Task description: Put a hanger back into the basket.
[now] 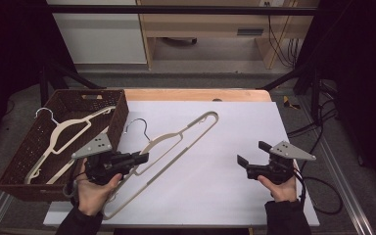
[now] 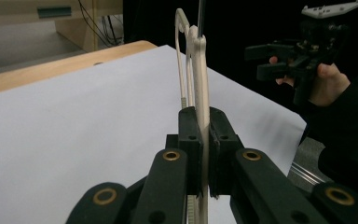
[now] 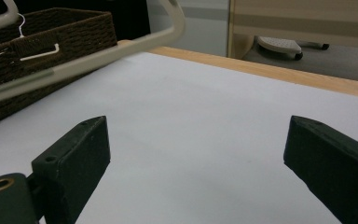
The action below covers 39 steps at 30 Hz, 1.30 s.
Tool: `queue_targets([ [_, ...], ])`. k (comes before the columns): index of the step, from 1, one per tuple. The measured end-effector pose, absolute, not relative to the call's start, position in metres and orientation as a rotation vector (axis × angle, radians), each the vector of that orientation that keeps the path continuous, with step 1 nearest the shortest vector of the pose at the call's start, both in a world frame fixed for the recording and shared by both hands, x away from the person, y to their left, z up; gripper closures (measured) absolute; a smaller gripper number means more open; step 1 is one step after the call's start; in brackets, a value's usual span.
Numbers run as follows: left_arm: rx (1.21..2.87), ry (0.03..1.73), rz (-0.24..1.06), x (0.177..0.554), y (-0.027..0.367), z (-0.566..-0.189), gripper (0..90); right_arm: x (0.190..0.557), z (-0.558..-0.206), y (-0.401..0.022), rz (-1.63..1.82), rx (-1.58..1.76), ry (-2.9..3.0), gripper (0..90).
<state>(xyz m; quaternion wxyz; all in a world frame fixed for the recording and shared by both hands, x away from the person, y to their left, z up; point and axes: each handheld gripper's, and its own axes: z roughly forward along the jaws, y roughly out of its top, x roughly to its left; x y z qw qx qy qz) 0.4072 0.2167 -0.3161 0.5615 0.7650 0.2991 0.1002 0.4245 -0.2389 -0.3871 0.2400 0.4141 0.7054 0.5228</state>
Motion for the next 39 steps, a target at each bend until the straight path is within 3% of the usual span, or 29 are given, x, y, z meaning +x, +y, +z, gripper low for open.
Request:
queue_targets([
  [10,1.839,0.666,0.331,0.419,0.243,-0.265,85.9,0.424,-0.386,-0.247,1.425,1.151,1.911,5.7],
  [21,1.877,0.692,0.394,0.436,0.281,-0.237,85.8,0.425,-0.387,-0.248,1.418,1.155,1.904,5.2],
  [39,1.873,0.764,0.453,0.478,0.351,-0.249,85.8,0.427,-0.389,-0.246,1.407,1.140,1.924,3.7],
])
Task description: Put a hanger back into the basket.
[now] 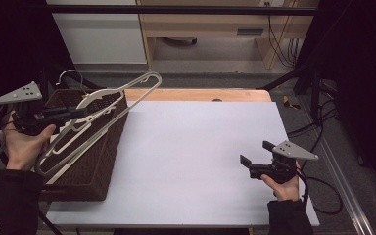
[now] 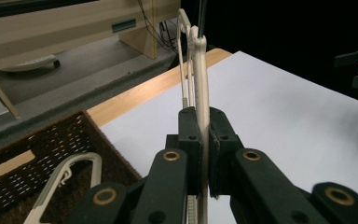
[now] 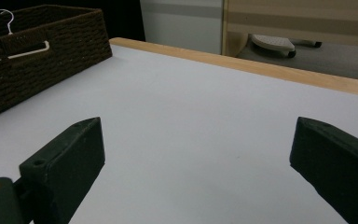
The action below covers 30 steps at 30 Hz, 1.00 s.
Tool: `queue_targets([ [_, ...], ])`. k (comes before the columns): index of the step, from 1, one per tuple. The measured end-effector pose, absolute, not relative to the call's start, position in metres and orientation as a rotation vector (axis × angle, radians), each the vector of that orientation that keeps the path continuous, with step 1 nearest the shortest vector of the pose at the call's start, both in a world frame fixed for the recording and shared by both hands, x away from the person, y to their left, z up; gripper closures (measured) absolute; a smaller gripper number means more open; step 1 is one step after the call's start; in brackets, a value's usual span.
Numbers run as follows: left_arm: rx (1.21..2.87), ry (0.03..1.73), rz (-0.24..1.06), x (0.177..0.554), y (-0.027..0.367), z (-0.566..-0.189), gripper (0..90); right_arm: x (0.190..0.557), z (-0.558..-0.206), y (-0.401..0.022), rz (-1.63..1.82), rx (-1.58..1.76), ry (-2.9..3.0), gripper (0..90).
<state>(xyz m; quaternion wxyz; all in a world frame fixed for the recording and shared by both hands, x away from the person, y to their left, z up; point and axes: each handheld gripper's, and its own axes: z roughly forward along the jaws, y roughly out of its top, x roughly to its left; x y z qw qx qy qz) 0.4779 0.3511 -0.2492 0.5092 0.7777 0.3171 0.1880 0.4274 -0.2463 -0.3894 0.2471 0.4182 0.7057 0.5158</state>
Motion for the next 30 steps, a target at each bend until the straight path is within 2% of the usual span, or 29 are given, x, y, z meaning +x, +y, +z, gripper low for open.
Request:
queue_targets([
  [16,1.861,0.889,0.489,0.495,0.416,-0.276,85.8,0.429,-0.392,-0.244,1.392,1.142,1.940,3.8],
  [30,1.883,1.035,0.503,0.498,0.447,-0.306,85.8,0.431,-0.393,-0.244,1.385,1.138,1.948,3.9],
])
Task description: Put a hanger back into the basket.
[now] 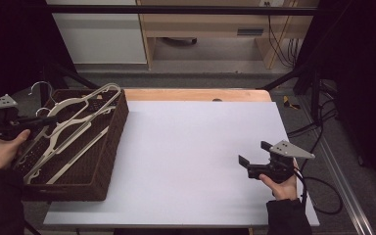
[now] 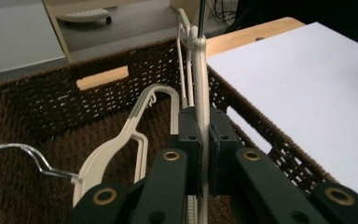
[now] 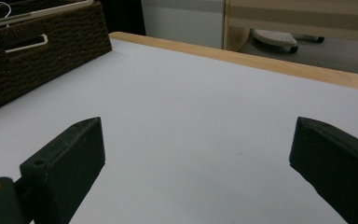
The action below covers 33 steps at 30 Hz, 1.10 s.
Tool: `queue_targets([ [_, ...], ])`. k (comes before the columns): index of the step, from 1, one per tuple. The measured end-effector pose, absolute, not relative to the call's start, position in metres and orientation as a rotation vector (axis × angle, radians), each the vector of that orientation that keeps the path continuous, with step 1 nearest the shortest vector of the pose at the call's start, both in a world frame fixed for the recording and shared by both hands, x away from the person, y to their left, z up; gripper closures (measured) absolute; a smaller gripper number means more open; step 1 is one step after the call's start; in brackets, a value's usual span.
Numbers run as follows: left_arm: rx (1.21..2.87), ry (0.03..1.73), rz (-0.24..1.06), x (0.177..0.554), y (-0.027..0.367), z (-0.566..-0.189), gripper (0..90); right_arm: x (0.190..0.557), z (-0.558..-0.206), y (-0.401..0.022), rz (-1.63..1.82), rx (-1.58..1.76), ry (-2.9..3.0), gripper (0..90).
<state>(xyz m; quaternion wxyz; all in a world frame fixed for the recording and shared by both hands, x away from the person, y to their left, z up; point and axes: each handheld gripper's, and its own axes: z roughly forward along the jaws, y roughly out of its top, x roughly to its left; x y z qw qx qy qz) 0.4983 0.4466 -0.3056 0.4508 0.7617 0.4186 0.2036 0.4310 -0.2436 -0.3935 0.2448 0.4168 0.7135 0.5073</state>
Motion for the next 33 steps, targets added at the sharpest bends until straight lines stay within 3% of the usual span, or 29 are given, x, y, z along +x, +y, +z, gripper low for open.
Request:
queue_targets([
  [19,1.935,1.131,0.413,0.506,0.431,-0.355,85.6,0.431,-0.393,-0.240,1.387,1.146,1.953,3.9],
  [29,1.920,1.264,0.339,0.509,0.441,-0.376,84.0,0.430,-0.393,-0.241,1.385,1.145,1.952,4.0],
  [33,1.918,1.315,0.371,0.509,0.442,-0.376,82.9,0.431,-0.394,-0.240,1.381,1.138,1.954,3.9],
])
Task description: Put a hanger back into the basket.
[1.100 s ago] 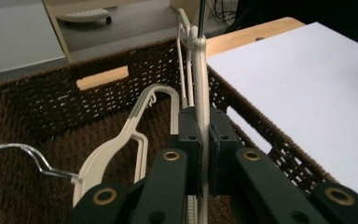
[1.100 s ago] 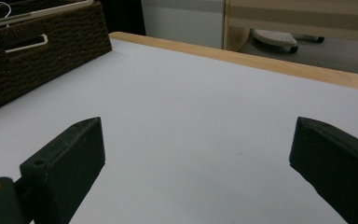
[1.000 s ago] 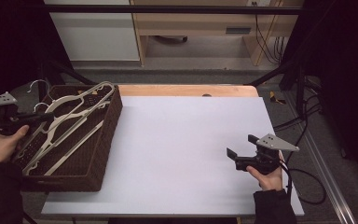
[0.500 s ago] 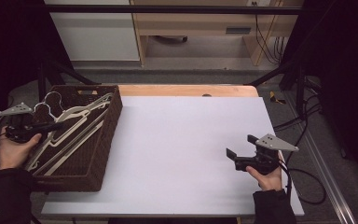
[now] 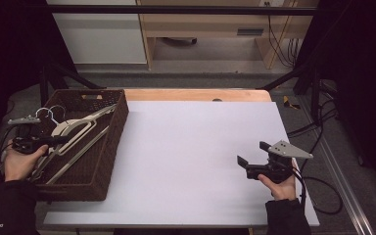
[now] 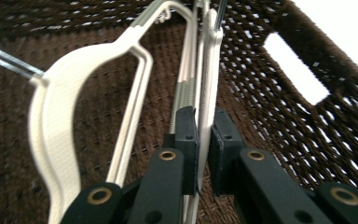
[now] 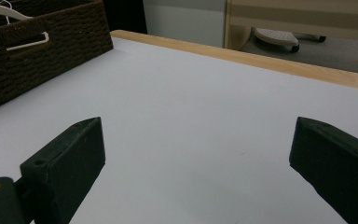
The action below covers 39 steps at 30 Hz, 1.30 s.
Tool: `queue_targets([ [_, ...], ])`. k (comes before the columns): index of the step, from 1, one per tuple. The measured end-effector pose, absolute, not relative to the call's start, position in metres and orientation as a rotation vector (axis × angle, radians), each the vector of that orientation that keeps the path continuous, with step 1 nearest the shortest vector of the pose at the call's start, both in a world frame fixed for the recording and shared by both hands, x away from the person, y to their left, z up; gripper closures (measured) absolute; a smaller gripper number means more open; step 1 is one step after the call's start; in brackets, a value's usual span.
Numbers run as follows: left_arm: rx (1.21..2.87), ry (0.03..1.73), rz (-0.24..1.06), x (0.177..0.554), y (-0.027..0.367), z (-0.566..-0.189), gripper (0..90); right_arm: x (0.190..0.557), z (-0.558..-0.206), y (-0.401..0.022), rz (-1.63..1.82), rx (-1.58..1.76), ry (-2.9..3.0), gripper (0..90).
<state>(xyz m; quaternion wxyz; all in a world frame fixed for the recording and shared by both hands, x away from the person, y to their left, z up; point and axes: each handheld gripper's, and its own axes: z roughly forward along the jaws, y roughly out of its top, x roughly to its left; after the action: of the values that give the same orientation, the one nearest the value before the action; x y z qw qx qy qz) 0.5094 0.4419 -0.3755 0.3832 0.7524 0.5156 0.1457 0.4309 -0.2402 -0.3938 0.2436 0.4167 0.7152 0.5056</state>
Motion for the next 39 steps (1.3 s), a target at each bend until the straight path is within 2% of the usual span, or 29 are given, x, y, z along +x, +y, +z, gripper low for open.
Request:
queue_targets([
  [4,1.931,1.370,0.461,0.508,0.437,-0.370,79.2,0.430,-0.393,-0.240,1.383,1.144,1.952,3.9],
  [10,1.878,1.398,0.622,0.494,0.429,-0.355,65.0,0.430,-0.393,-0.240,1.383,1.145,1.949,4.0],
  [13,1.837,1.354,0.652,0.484,0.423,-0.344,58.4,0.430,-0.393,-0.240,1.382,1.141,1.952,4.0],
  [17,1.793,1.273,0.666,0.472,0.406,-0.333,49.7,0.430,-0.393,-0.240,1.385,1.138,1.952,4.0],
  [27,1.641,1.021,0.597,0.444,0.358,-0.330,25.6,0.429,-0.393,-0.243,1.404,1.132,1.943,3.7],
  [31,1.646,0.964,0.583,0.436,0.338,-0.335,10.4,0.428,-0.393,-0.245,1.408,1.129,1.945,3.8],
  [39,1.673,0.874,0.556,0.423,0.300,-0.353,6.1,0.425,-0.393,-0.247,1.459,1.114,1.947,3.9],
])
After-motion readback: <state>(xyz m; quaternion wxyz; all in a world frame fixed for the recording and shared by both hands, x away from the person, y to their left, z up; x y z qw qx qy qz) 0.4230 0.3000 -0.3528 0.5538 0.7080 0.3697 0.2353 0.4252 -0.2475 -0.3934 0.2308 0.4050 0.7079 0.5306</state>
